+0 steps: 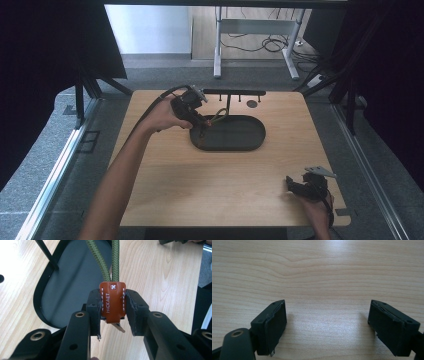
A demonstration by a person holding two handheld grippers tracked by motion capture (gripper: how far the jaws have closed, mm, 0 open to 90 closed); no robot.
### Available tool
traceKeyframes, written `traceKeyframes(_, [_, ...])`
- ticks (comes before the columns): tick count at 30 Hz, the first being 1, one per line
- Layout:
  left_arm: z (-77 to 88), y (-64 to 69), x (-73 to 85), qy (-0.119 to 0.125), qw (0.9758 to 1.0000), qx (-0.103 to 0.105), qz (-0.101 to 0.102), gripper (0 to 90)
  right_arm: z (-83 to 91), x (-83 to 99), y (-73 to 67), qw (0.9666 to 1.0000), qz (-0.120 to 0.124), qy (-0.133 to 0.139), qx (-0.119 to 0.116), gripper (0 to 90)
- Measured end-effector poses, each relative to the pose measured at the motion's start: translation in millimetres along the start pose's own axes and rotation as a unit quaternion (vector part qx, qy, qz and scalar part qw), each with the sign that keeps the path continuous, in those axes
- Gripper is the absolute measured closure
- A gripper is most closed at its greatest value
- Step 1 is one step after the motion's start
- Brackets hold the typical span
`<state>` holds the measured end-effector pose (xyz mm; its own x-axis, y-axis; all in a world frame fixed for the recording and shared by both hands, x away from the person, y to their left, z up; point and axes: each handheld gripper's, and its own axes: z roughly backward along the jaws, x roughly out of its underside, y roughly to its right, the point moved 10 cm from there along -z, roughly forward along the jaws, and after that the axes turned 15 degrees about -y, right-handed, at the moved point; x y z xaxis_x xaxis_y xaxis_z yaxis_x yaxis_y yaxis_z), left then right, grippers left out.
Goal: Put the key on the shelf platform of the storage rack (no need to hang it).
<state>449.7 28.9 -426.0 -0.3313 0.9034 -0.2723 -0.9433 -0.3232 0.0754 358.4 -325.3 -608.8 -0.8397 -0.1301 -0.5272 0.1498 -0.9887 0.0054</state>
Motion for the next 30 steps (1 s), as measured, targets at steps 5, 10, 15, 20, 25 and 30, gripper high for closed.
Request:
traceKeyframes(5, [-4.7, -4.8, -6.5, -0.001, 1.0000, -0.002, 0.004, 66.9, 0.0, 0.2, -0.2, 1.0000, -0.001, -0.001, 0.000, 15.7])
traceKeyframes(10, [-6.9, -7.2, -15.3, 0.003, 1.0000, 0.002, 0.003, 66.9, 0.1, 0.3, -0.2, 1.0000, -0.001, -0.001, -0.001, 15.7])
traceKeyframes(15, [-9.0, -13.9, -19.6, 0.006, 0.9999, 0.006, 0.007, 66.9, 0.1, 0.2, -0.3, 1.0000, -0.001, -0.001, -0.001, 15.7])
traceKeyframes(20, [-12.0, -20.6, -22.3, 0.010, 0.9998, 0.007, 0.014, 66.9, 0.1, 0.2, -0.3, 1.0000, -0.001, -0.001, -0.001, 15.7])
traceKeyframes(25, [-15.7, -24.8, -25.0, 0.007, 0.9998, 0.012, 0.016, 66.9, 0.1, 0.1, -0.2, 1.0000, -0.001, 0.000, 0.000, 15.7])
traceKeyframes(30, [-21.3, -29.5, -26.8, 0.004, 0.9997, 0.013, 0.018, 66.9, 0.1, 0.1, -0.3, 1.0000, -0.002, 0.000, -0.001, 15.7])
